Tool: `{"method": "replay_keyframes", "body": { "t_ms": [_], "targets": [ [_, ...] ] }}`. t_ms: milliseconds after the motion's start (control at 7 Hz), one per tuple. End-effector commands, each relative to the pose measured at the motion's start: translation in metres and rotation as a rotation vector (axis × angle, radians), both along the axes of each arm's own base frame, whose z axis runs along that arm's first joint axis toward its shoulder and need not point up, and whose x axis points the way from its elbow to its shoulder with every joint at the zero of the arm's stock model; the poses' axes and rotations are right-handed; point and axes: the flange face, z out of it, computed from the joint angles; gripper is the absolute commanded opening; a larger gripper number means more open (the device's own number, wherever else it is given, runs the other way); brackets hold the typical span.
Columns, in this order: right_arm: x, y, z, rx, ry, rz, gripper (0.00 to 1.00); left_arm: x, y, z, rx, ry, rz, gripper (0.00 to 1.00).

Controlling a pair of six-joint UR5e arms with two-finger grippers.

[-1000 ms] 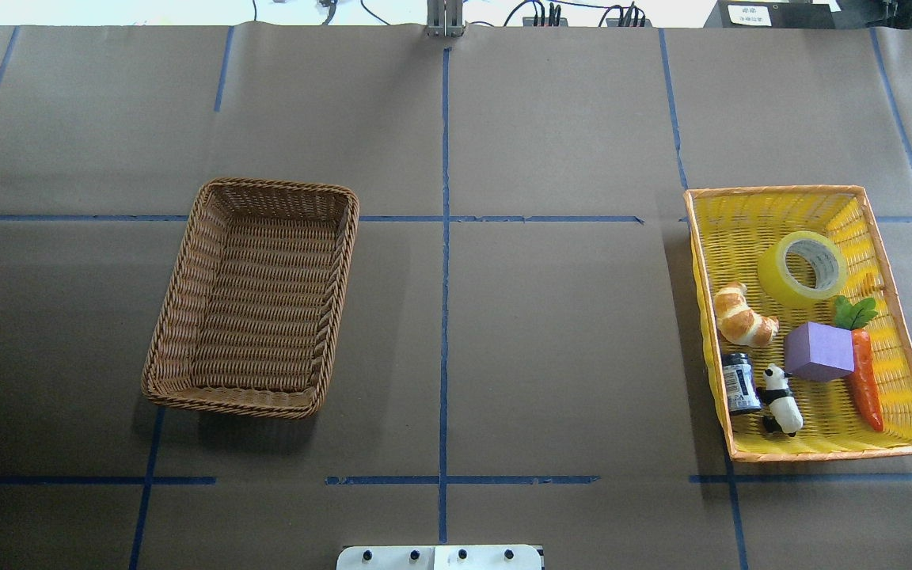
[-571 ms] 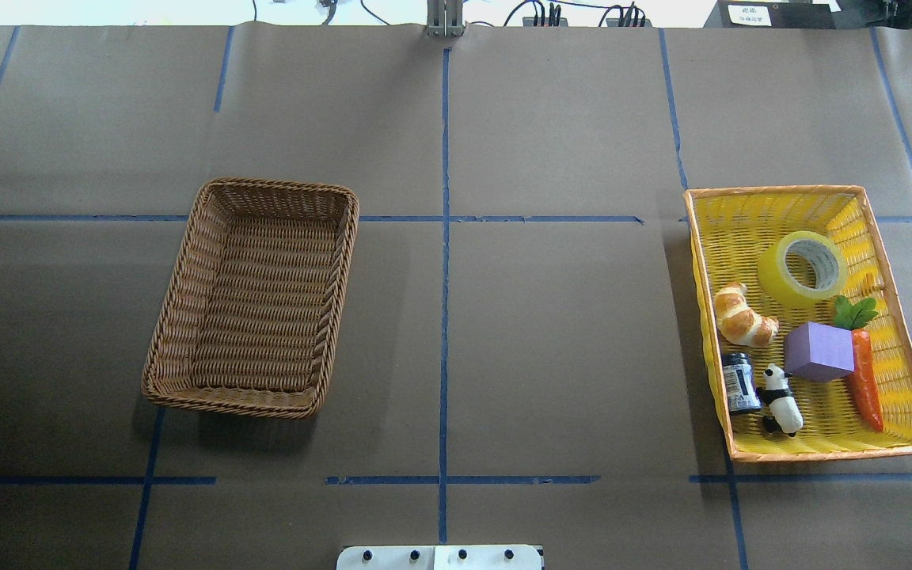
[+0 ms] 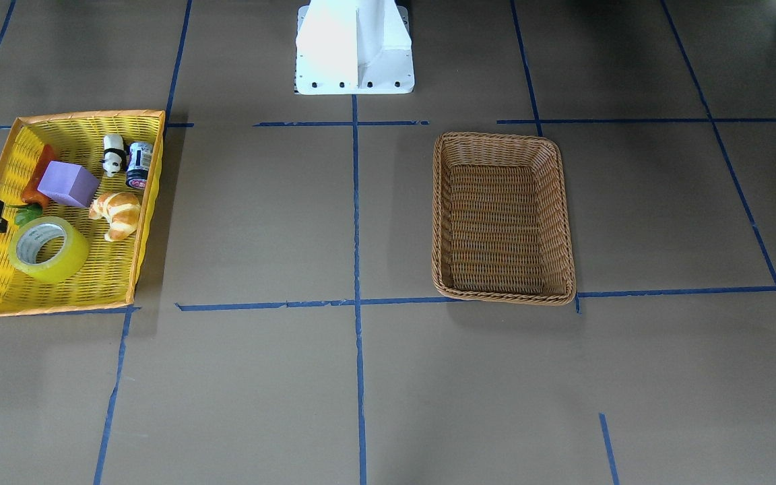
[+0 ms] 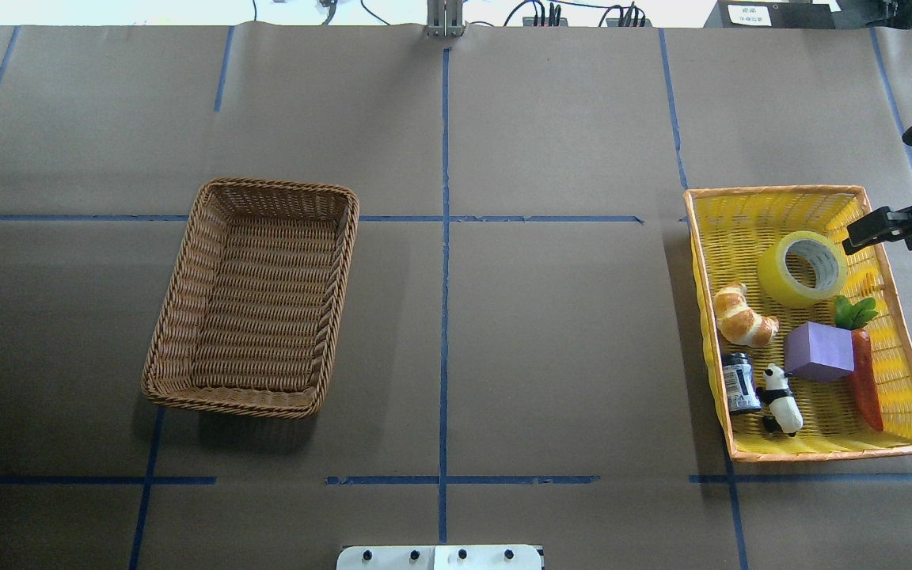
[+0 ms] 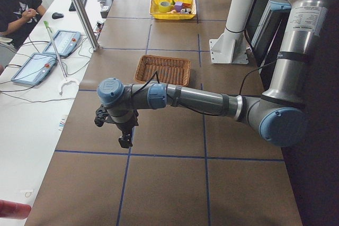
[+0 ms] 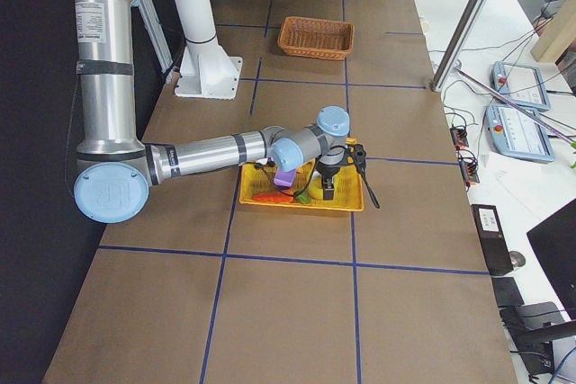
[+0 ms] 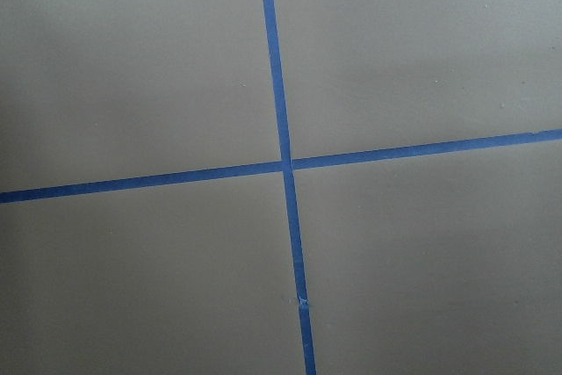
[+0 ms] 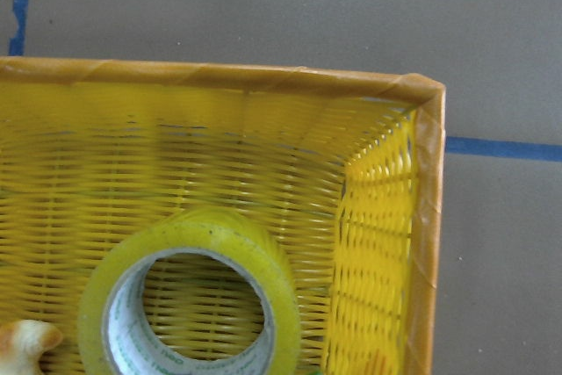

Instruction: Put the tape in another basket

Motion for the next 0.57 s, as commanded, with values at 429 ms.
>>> {"method": "replay_keyframes", "body": {
  "t_ms": [429],
  "targets": [
    [-0.043, -0.009, 0.015, -0.015, 0.02, -0.053, 0.85, -0.001, 0.001, 0.0, -0.001, 0.001, -0.002, 1.0]
  ]
}}
